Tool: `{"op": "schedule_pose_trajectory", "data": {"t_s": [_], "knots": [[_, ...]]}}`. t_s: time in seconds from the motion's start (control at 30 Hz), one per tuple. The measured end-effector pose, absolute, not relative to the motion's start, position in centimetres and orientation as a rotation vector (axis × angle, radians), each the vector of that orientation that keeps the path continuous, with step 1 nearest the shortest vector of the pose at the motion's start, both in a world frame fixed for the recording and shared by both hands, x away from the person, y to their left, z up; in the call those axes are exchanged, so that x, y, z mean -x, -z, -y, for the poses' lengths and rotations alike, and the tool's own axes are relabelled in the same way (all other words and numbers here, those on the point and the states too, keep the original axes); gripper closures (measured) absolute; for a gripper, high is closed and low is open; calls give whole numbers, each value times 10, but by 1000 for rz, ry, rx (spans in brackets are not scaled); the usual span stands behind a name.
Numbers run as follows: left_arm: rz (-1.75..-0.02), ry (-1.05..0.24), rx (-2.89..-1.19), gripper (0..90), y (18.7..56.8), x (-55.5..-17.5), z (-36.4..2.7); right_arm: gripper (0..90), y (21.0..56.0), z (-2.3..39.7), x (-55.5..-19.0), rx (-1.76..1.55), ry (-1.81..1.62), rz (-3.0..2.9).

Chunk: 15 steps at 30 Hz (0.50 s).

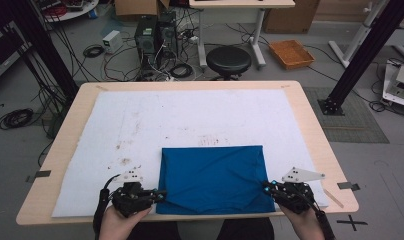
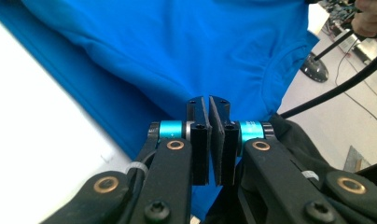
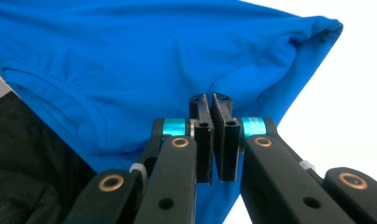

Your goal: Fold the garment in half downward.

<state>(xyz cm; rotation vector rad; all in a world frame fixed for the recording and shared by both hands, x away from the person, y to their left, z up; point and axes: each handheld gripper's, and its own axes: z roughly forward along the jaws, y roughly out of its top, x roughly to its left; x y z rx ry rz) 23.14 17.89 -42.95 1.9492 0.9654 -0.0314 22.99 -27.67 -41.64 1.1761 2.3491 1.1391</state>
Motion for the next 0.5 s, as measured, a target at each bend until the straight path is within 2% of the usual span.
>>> {"op": "schedule_pose_trajectory", "data": {"t_s": [0.23,0.33,0.47,0.5], "knots": [[-971,-16,-1977,848,433,-228,-177,866,423,277,-225,-1175,-1110,-2362],[-977,-67,-1990,709,431,-228,-176,795,423,279,-226,-1175,-1114,-2345],[-985,-142,-1977,594,424,-237,-179,678,418,284,-233,-1203,-1134,-2289],[-985,-142,-1977,571,424,-237,-179,678,418,284,-233,-1203,-1134,-2289]]}}
